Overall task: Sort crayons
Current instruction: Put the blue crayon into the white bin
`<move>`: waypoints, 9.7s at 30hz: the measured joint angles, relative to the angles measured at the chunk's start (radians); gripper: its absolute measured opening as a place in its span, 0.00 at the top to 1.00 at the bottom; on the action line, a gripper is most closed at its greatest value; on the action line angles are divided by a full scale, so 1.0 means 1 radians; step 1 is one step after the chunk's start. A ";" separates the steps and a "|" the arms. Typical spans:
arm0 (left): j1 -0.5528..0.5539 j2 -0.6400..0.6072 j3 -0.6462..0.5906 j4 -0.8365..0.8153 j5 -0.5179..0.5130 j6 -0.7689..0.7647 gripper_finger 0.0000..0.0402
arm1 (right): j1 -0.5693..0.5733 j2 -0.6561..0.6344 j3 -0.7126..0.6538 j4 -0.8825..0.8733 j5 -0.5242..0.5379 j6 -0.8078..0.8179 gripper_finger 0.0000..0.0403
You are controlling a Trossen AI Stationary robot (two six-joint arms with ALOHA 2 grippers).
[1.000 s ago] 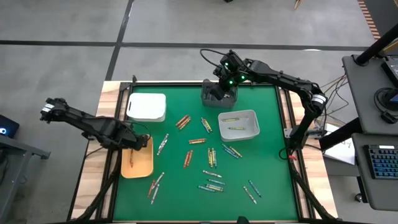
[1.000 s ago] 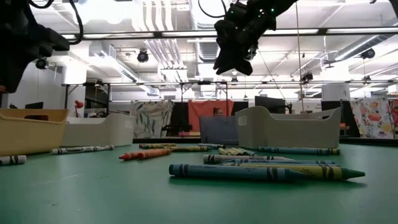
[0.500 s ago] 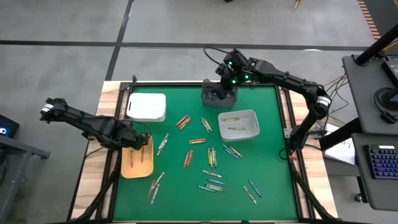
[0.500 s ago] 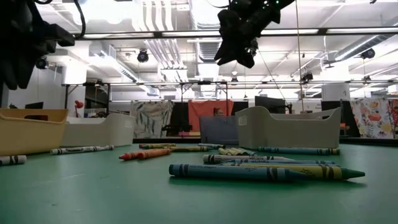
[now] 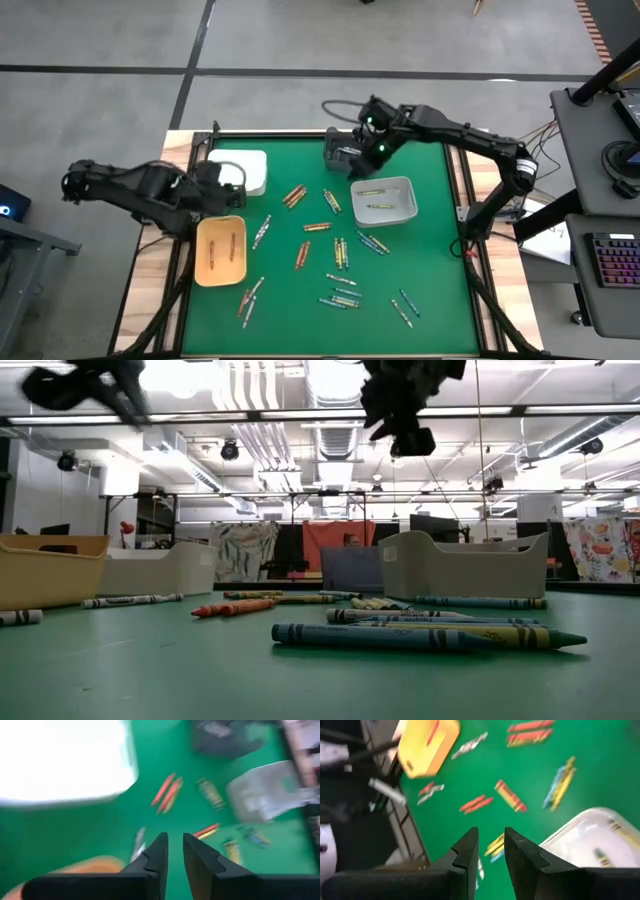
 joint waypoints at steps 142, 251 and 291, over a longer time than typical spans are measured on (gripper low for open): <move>-0.118 0.300 -0.263 1.319 -0.095 1.367 0.91 | 0.798 0.128 -0.601 0.284 0.867 0.706 0.83; -0.117 -0.131 -0.418 1.373 0.107 1.573 0.91 | 0.546 0.012 -0.803 1.937 0.932 -0.396 0.97; -0.116 -0.382 -0.420 1.202 -0.226 1.718 0.91 | 0.159 0.917 0.514 1.293 0.580 -0.480 0.97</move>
